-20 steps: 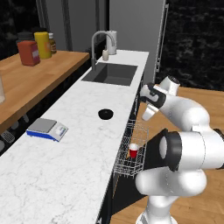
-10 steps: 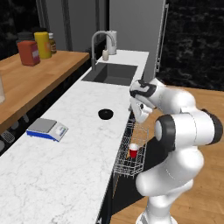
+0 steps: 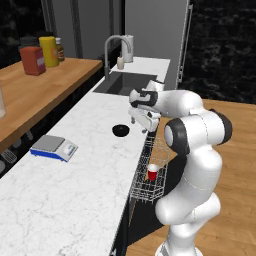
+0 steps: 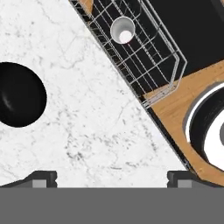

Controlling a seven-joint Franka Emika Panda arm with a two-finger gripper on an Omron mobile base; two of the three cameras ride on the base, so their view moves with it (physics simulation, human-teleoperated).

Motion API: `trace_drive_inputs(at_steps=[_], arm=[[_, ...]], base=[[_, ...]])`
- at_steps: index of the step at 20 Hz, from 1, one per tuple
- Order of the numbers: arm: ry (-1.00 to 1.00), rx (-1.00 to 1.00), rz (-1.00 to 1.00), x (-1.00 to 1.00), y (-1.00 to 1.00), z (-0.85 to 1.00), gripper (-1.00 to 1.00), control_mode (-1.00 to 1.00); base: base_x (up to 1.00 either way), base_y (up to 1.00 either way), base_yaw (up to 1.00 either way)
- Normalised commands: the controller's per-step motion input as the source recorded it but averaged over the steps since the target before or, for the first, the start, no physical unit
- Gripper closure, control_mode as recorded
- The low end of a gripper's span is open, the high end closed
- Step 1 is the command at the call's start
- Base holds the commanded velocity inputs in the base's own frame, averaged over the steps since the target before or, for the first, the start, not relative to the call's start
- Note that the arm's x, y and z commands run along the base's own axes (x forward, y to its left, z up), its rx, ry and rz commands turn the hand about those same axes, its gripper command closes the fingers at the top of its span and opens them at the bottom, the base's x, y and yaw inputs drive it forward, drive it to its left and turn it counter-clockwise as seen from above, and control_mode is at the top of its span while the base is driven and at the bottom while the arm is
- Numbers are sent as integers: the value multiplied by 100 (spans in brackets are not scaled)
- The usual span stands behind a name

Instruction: Pick up the cup and bowl from the counter, place them in the dishwasher, and close the dishwasher door.

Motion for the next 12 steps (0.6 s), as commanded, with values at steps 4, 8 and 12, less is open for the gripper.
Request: trace_drive_inputs(at_steps=[4,8,12], arm=[[-10,-26,13,14,33,-27,-100,-100],[-5,-16,3,17,5,-41,-100,-100],[-2,-10,2,27,0,-46,-100,-100]], base=[[0,0,0],[0,0,0],[0,0,0]])
